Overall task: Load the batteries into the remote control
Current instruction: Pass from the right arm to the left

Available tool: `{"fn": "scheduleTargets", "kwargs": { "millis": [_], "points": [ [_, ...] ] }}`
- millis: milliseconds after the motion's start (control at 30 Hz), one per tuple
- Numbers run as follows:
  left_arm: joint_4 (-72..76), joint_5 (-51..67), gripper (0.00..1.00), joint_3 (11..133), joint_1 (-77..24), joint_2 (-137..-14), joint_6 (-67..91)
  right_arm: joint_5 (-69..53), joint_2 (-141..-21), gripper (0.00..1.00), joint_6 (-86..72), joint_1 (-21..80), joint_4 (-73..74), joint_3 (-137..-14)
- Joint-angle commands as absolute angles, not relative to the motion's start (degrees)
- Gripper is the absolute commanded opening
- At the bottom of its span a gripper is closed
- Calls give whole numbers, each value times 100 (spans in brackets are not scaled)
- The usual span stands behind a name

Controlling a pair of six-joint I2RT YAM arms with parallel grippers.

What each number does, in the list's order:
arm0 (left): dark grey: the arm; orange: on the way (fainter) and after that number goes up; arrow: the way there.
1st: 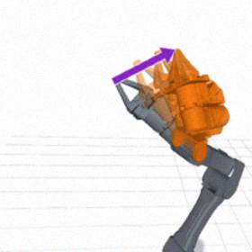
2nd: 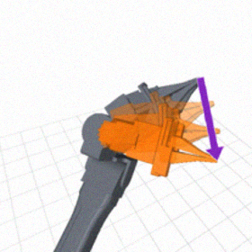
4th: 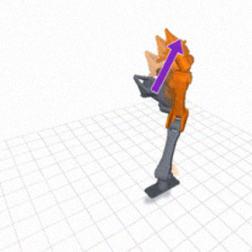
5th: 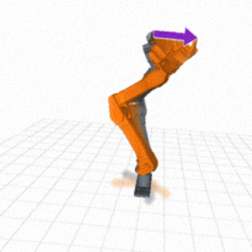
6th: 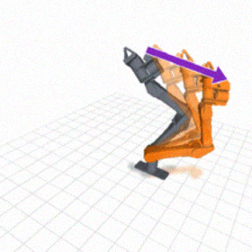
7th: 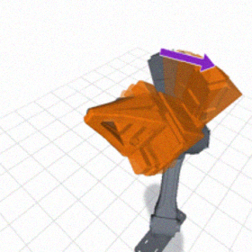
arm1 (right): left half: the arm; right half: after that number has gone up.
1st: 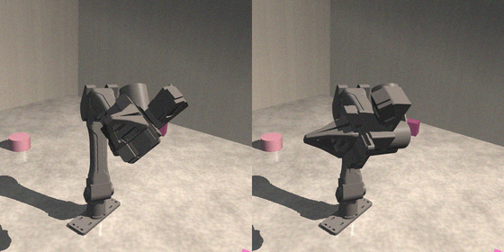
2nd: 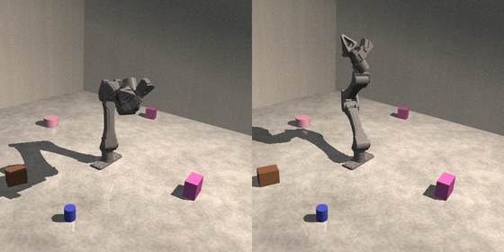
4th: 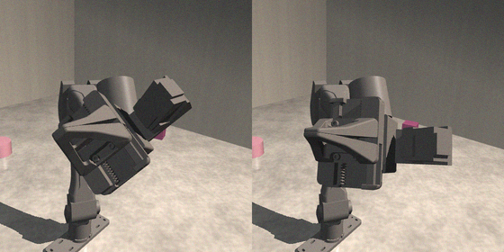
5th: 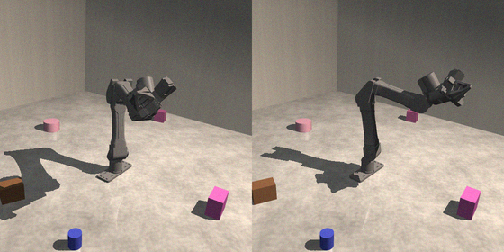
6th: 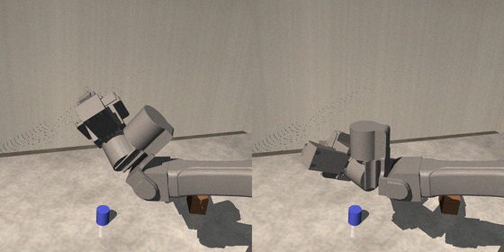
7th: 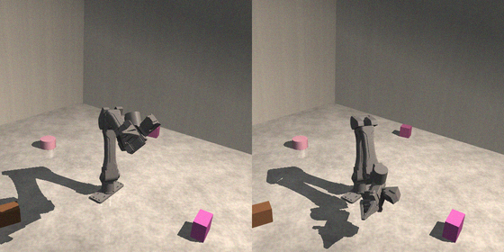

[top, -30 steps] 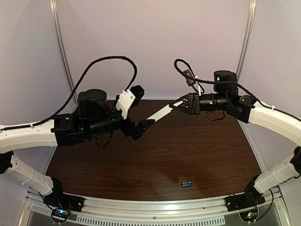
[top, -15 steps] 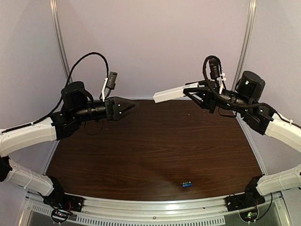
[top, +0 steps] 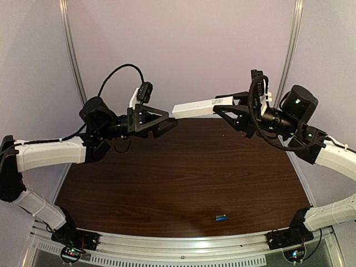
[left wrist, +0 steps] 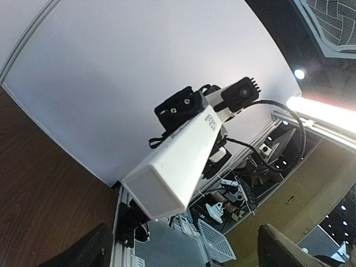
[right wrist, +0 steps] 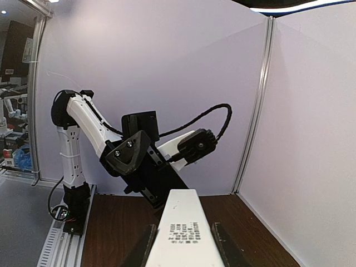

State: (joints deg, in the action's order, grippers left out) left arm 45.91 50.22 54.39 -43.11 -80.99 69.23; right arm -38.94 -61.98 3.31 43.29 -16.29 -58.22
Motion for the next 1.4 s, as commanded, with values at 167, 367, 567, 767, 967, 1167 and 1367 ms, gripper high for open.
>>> {"fn": "scheduleTargets", "kwargs": {
  "millis": [167,367,567,767,967,1167,1367],
  "points": [
    [6195,5372,80,5625,-4280,-8540,8126,-3831,-6223,0,735,4691,-1812,-5902],
    [6632,5396,70,5664,-4279,-8685,8481,-3714,-6348,0,1037,4928,-1642,-5999],
    [7251,5459,51,5660,-4284,-8893,8904,-3454,-6408,0,1311,5085,-1545,-6025],
    [7357,5501,42,5625,-4324,-8947,8966,-3252,-6415,0,1608,5177,-1361,-6054],
    [7366,5541,28,5607,-4324,-8964,8988,-3018,-6296,0,1937,5212,-964,-6059],
    [7635,5609,11,5646,-4324,-9045,9168,-2767,-6117,2,2238,5214,-508,-6034],
    [7649,5686,0,5623,-4309,-9057,9135,-2395,-5992,28,2460,5214,-49,-6040]
  ]
}}
